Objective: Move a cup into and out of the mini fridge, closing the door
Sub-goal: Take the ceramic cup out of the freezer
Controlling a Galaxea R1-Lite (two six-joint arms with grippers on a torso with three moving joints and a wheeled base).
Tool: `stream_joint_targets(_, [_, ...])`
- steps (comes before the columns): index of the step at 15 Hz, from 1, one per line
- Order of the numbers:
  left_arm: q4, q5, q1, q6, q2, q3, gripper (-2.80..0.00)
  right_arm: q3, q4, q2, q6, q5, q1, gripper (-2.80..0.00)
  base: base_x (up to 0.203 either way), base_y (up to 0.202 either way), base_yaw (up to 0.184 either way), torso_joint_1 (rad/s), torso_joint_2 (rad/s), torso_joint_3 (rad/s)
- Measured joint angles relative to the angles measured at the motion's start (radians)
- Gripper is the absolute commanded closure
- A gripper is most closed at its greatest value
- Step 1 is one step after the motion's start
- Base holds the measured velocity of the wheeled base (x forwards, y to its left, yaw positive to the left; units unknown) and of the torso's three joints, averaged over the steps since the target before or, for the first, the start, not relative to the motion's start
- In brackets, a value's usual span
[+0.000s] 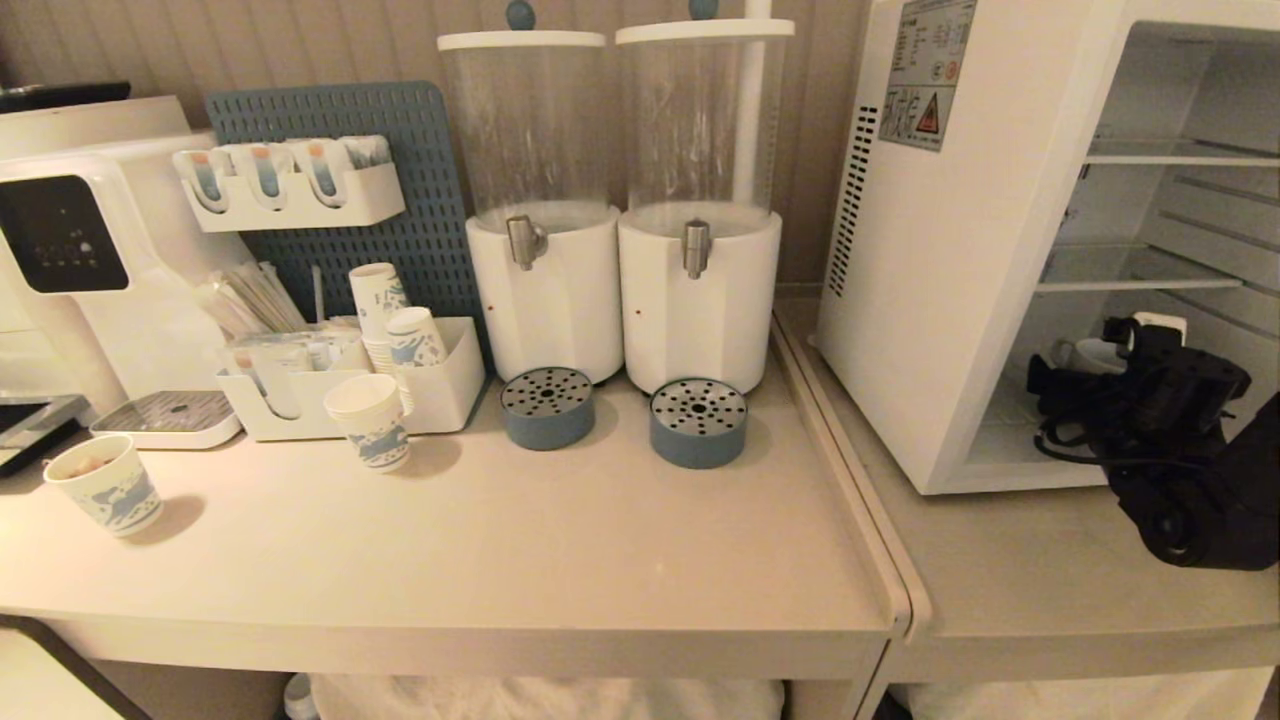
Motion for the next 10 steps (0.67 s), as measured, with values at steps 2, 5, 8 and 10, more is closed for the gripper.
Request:
stream_joint_targets(2, [0.0,0.0,0.0,0.0,0.0,0.0,0.0,-0.011,0.013,0.001,0.0,0.0,0.0,-2.8,0.0,0.0,0.0,0.0,0.0,0.0])
stream_joint_targets(5, [0.0,0.0,0.0,0.0,0.0,0.0,0.0,-0.021,0.018,0.003,-0.001,0.0,0.0,0.0,0.0,0.0,0.0,0.0,0.0,0.0])
stream_joint_targets(8, [0.0,0.0,0.0,0.0,0.0,0.0,0.0,-0.026,0.02,0.006,-0.009,0.0,0.0,0.0,0.0,0.0,0.0,0.0,0.0,0.0])
stream_joint_targets(10, [0.0,0.0,0.0,0.0,0.0,0.0,0.0,-0.023,0.017,0.007,-0.009,0.0,0.0,0.0,0.0,0.0,0.0,0.0,0.0,0.0])
